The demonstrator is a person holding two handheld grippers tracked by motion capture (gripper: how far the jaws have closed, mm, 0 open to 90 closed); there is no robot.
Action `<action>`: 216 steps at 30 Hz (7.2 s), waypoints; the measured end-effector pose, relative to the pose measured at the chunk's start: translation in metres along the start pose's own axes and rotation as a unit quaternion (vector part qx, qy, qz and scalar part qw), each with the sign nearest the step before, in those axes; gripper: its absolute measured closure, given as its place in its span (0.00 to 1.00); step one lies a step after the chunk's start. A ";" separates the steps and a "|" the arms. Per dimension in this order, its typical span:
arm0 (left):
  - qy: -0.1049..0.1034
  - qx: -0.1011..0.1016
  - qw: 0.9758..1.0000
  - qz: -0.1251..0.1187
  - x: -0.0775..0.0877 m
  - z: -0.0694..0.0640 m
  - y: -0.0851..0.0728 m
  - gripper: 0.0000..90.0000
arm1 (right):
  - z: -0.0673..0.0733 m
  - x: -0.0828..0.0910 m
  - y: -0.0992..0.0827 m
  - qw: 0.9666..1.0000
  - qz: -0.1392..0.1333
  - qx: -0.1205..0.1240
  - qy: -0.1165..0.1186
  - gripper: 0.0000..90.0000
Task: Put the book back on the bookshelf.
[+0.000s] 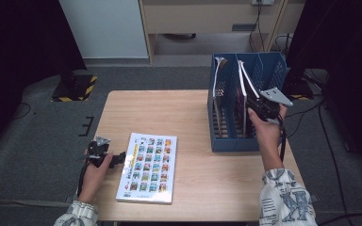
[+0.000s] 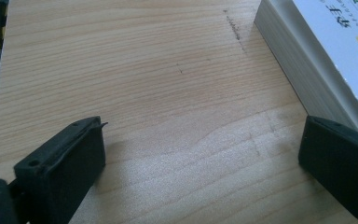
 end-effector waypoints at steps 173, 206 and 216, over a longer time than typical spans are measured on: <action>-0.065 -0.030 0.997 -0.023 0.009 -0.052 0.018 0.17 | 0.260 0.006 -0.121 0.926 0.209 0.086 0.302 0.17; -0.140 0.007 0.990 -0.019 -0.010 -0.062 0.015 0.09 | 0.264 0.001 -0.137 0.916 0.243 0.022 0.320 0.12; -0.127 0.014 0.992 -0.018 -0.010 -0.063 0.019 0.11 | 0.266 0.000 -0.138 0.910 0.253 0.015 0.330 0.11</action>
Point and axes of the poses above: each handheld gripper's, and its own axes: x roughly backward along the jaws, y roughly out of its top, z roughly to its left, the point moved 2 cm from there along -x, roughly forward along the jaws, and after that the axes turned 2 degrees about x, right-handed, at the moved point
